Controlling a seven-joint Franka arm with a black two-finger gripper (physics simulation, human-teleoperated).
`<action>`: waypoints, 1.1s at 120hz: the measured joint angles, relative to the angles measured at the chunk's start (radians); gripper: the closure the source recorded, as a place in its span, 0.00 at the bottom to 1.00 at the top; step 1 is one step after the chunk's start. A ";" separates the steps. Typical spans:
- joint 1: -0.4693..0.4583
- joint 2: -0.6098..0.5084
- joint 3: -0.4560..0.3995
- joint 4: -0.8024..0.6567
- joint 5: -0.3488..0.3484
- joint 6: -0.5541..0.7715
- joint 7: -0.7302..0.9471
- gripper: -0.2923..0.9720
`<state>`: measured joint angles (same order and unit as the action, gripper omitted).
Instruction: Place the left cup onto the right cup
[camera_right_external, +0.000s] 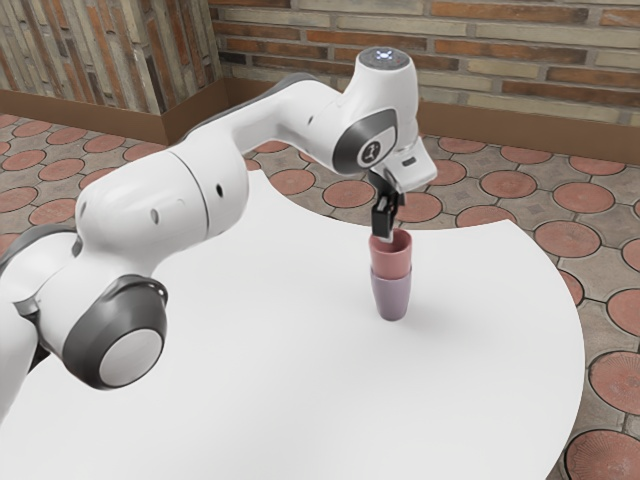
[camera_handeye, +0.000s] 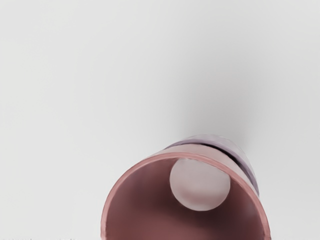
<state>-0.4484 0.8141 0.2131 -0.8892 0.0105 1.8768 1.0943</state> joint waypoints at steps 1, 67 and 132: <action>0.000 -0.001 0.000 -0.001 0.000 -0.001 0.000 0.25; -0.002 -0.289 0.020 -0.268 0.005 -0.119 -0.019 0.23; 0.013 -0.586 0.044 -0.426 0.131 -0.304 -0.097 0.23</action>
<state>-0.4353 0.2279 0.2569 -1.3151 0.1412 1.5733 0.9975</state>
